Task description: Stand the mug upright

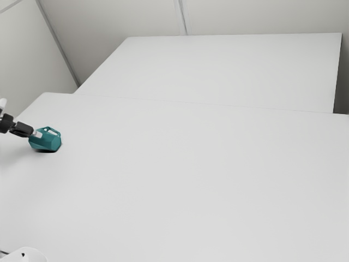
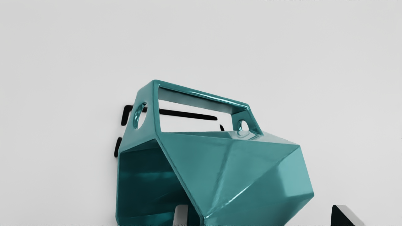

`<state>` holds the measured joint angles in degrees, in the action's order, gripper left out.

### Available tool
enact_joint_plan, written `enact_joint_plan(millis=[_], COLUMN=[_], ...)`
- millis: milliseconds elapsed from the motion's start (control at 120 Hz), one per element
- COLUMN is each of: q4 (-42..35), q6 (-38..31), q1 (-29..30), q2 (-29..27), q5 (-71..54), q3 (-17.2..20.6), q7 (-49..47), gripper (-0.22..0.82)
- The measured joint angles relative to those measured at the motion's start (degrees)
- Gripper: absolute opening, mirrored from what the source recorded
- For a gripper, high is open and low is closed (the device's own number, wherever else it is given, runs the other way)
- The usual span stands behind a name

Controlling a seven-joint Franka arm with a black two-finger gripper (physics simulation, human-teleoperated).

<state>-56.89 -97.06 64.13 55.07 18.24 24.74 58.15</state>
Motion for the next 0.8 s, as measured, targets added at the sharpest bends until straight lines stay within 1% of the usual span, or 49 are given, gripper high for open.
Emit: enact_joint_plan(millis=[358, 433, 583, 800], q4=[0.0, -0.1, -0.2, -0.3], q6=[3.4, 4.1, 4.9, 5.4], q1=[1.9, 2.1, 2.1, 2.0], q2=[0.4, 0.4, 0.4, 0.1], q5=[7.5, 9.0, 11.0, 11.8], q3=[0.0, 0.0, 0.0, 0.1], q7=[1.8, 2.1, 2.5, 3.0], gripper=[0.03, -0.05, -0.12, -0.17])
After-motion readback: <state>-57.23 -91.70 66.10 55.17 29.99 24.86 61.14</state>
